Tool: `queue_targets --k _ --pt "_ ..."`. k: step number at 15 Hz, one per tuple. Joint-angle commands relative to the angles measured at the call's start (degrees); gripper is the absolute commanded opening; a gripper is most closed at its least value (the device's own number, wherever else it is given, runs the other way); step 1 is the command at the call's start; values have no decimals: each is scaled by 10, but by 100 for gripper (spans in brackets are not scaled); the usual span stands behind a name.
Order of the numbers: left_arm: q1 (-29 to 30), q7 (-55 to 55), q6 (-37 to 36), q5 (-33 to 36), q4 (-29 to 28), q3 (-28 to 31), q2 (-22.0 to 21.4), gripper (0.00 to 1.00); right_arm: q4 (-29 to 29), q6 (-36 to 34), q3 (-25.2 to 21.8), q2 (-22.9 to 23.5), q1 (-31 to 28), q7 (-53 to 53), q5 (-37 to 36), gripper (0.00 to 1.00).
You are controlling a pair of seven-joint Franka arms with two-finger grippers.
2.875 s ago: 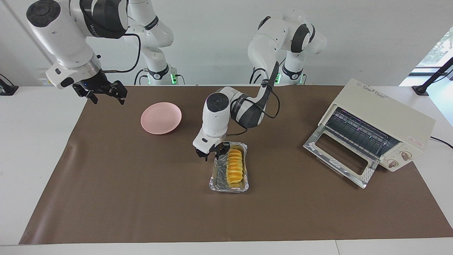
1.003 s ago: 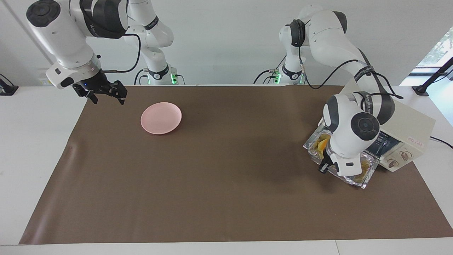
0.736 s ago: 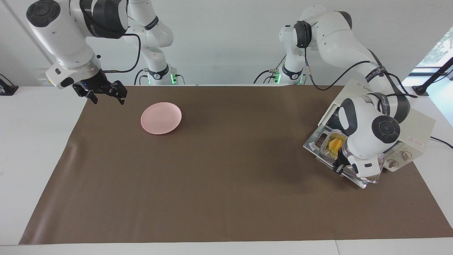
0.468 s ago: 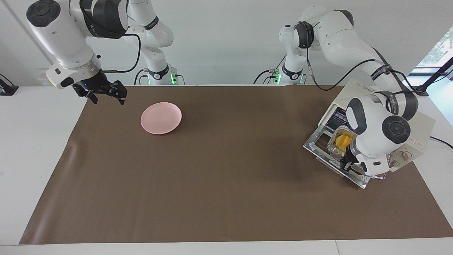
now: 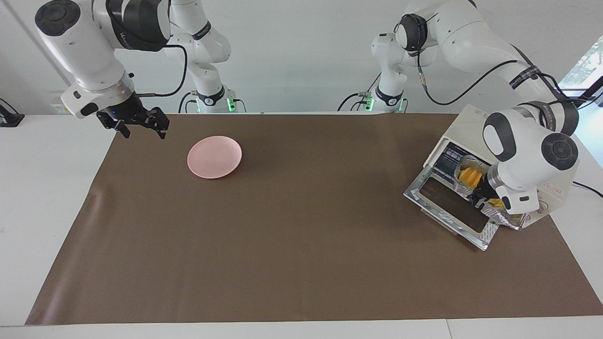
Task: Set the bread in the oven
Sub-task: 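Push the foil tray into the oven with the left gripper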
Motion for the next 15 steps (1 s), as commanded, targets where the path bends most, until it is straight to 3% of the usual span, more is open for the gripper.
queue_targets --k 1,7,15 --pt "-6 -3 41 17 -81 2 -55 0 -12 -3 4 -12 -4 -8 -8 100" --pt "-56 -67 102 17 -155 2 -82 0 -12 -3 4 -12 -4 -8 -8 100" --pt "-60 -68 67 39 -156 10 -102 0 -12 -3 4 -12 -4 -8 -8 100"
